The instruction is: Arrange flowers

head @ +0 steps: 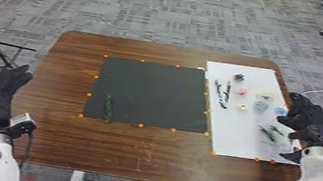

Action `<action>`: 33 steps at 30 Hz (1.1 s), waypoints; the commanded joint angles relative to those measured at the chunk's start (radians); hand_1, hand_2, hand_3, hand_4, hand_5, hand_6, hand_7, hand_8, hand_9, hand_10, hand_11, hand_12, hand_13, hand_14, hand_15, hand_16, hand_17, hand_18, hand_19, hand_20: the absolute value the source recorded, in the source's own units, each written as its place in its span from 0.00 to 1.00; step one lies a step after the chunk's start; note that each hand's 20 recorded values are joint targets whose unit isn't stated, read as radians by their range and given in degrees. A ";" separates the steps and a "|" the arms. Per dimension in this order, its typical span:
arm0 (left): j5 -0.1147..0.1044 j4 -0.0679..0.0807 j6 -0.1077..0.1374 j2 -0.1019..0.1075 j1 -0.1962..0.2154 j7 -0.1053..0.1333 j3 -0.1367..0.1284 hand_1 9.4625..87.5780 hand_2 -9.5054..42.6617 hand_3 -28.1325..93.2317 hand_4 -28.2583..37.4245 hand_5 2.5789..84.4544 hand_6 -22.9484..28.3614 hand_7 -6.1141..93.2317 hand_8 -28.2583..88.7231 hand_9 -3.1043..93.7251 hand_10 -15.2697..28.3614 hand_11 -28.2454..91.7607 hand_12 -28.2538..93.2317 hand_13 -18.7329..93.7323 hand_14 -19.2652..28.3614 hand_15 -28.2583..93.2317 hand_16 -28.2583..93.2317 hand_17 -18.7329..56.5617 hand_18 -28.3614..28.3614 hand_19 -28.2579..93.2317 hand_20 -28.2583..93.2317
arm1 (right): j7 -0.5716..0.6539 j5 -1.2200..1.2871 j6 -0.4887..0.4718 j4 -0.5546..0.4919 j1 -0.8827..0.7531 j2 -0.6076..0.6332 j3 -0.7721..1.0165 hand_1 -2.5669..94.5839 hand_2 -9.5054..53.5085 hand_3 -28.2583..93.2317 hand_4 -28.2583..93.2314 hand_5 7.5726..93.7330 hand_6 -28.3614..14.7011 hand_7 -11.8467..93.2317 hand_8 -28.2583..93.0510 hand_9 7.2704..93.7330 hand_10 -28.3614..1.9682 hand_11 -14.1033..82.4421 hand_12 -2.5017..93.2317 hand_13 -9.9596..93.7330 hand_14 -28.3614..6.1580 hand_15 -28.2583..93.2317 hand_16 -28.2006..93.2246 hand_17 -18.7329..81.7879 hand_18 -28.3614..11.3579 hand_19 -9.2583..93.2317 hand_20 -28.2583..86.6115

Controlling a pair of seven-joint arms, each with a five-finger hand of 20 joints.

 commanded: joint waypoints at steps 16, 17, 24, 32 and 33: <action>0.007 -0.018 -0.020 -0.014 0.020 -0.019 0.000 0.12 0.34 0.78 0.00 0.61 0.51 0.20 0.18 0.55 0.70 0.42 0.34 0.50 0.75 0.38 0.24 0.34 0.69 0.30 0.38 | 0.004 0.025 -0.103 0.010 -0.065 0.012 0.006 0.51 0.00 0.68 0.13 0.71 0.62 0.38 0.40 0.87 0.56 0.57 0.37 0.98 0.76 0.73 0.51 0.81 0.33 1.00 0.78; 0.006 -0.019 -0.019 -0.015 0.020 -0.018 -0.001 0.12 0.34 0.79 0.00 0.61 0.51 0.20 0.18 0.55 0.70 0.42 0.34 0.50 0.75 0.38 0.24 0.34 0.69 0.30 0.38 | 0.002 0.027 -0.110 0.008 -0.069 0.014 0.005 0.51 0.00 0.68 0.13 0.71 0.62 0.38 0.40 0.87 0.56 0.57 0.37 0.98 0.76 0.73 0.51 0.81 0.33 1.00 0.78; 0.006 -0.017 -0.012 -0.012 0.010 -0.023 0.007 0.12 0.34 0.78 0.00 0.61 0.51 0.20 0.18 0.55 0.69 0.42 0.34 0.50 0.75 0.38 0.24 0.34 0.69 0.30 0.37 | 0.013 0.016 -0.091 0.016 -0.056 0.025 -0.015 0.59 0.00 0.61 0.16 0.74 0.63 0.37 0.42 0.90 0.58 0.56 0.36 1.00 0.77 0.71 0.52 0.82 0.34 1.00 0.77; 0.004 -0.023 -0.013 -0.009 0.021 -0.024 -0.002 0.12 0.34 0.78 0.00 0.61 0.51 0.20 0.18 0.55 0.69 0.42 0.34 0.50 0.75 0.38 0.24 0.34 0.70 0.30 0.38 | 0.006 0.019 -0.015 -0.016 -0.036 0.054 0.011 0.62 0.05 0.65 0.13 0.80 0.63 0.35 0.41 0.95 0.60 0.54 0.35 1.00 0.78 0.73 0.50 0.84 0.35 1.00 0.77; 0.004 -0.023 -0.012 -0.007 0.020 -0.025 -0.002 0.12 0.34 0.78 0.00 0.61 0.51 0.20 0.18 0.55 0.69 0.42 0.34 0.50 0.75 0.38 0.24 0.34 0.70 0.30 0.38 | 0.006 0.022 -0.022 -0.028 -0.026 0.058 0.016 0.62 0.04 0.65 0.13 0.81 0.63 0.35 0.41 0.96 0.60 0.53 0.35 1.00 0.79 0.73 0.50 0.84 0.35 1.00 0.77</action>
